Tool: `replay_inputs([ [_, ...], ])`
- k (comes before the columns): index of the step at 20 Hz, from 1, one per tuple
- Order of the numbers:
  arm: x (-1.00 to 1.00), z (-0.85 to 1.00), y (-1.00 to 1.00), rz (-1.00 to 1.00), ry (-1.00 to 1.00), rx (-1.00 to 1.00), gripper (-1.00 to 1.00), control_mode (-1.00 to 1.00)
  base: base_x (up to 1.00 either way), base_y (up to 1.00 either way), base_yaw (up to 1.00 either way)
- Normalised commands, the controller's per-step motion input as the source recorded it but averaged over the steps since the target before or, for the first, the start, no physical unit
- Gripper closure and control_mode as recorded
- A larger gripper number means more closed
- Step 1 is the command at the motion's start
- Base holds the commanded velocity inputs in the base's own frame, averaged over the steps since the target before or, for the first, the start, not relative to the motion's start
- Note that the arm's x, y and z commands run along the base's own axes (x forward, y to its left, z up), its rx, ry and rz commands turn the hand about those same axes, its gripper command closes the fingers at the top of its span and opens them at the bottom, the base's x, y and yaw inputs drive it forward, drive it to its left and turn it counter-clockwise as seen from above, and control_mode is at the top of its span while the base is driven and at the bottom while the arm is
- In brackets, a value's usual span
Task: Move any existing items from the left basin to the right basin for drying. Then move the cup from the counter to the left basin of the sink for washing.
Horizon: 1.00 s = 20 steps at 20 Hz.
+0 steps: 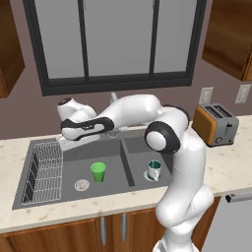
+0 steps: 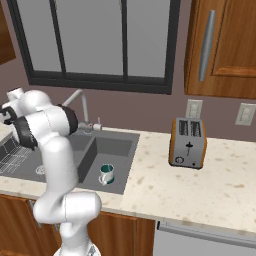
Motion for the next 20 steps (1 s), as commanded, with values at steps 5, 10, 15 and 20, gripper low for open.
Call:
replay_inputs([
  [5,-0.41,0.3,0.0,0.0,0.0,0.0,-1.0,-1.0,0.0,0.0,0.0],
  [10,-0.53,0.35,0.0,0.0,0.0,0.0,-1.0,-1.0,0.0,0.0,0.0],
  [15,-0.62,0.33,0.0,0.0,0.0,0.0,-1.0,-1.0,0.0,0.0,0.0],
  [20,-0.69,0.28,0.0,0.0,0.0,0.0,-1.0,-1.0,0.0,0.0,0.0],
])
